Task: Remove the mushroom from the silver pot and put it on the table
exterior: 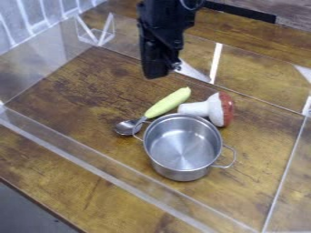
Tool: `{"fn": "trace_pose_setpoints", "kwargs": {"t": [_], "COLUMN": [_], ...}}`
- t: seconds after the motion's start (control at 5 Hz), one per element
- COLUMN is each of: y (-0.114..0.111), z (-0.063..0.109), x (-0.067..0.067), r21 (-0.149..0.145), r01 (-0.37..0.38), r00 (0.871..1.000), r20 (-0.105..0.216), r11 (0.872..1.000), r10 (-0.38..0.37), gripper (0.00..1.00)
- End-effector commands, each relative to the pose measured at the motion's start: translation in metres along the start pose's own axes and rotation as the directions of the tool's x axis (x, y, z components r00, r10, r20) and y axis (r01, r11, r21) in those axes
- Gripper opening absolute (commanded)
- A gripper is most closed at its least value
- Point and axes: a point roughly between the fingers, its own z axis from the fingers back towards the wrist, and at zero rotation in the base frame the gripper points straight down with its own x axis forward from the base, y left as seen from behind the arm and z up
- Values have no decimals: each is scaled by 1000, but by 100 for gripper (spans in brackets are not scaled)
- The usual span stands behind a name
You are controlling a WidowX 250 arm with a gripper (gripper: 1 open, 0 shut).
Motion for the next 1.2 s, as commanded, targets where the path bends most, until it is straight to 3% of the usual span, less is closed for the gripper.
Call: {"fn": "trace_pose_setpoints", "kwargs": {"t": [0.0,0.6,1.0], "y": [15,52,76], "z": [18,9,-8], "x": [-14,-42,-48], "r21": [37,35,28], "r01": [-12,-127,-140], "r00": [999,992,990], "r20": [38,7,14], "r11": [999,991,990], "r10": [10,127,140], "gripper": [0,0,0]}}
